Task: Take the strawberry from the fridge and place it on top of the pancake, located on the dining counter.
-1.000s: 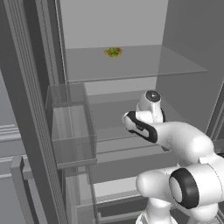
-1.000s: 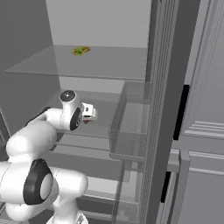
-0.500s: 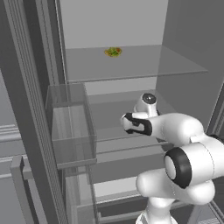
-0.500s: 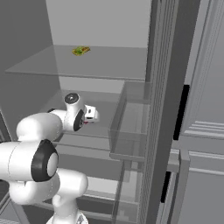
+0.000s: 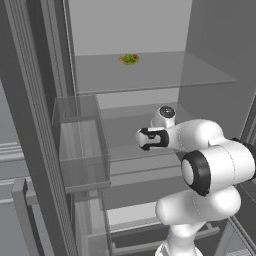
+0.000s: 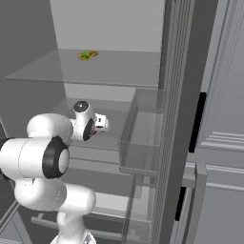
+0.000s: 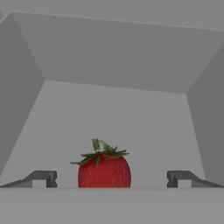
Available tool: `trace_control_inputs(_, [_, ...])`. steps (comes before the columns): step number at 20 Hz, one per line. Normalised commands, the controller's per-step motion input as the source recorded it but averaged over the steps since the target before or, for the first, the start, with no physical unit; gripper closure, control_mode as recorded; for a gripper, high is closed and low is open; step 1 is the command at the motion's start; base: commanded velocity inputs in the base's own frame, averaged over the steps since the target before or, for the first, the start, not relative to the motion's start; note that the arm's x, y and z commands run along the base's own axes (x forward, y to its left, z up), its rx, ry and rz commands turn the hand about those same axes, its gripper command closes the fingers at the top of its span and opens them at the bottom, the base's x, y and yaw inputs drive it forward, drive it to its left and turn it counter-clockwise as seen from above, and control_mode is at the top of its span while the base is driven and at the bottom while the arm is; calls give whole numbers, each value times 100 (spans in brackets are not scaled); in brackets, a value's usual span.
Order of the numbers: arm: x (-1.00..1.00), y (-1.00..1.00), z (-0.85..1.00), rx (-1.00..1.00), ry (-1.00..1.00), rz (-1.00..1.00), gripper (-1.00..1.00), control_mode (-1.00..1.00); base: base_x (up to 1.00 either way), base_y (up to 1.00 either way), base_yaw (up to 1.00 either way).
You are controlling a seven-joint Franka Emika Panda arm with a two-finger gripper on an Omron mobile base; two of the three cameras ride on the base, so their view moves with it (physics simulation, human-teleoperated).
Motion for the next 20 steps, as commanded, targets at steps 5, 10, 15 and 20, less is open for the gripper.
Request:
trace_control_inputs(5, [10, 1, -17, 0, 0, 0, -100, -100, 0, 0, 0])
trace_control_inputs(10, [0, 4, -19, 0, 0, 0, -100, -100, 0, 0, 0])
trace_control_inputs(15, [-4, 5, -24, 0, 0, 0, 100, -100, 0, 0, 0])
trace_control_inputs(20, [-53, 5, -2, 0, -9, 0, 100, -100, 0, 0, 0])
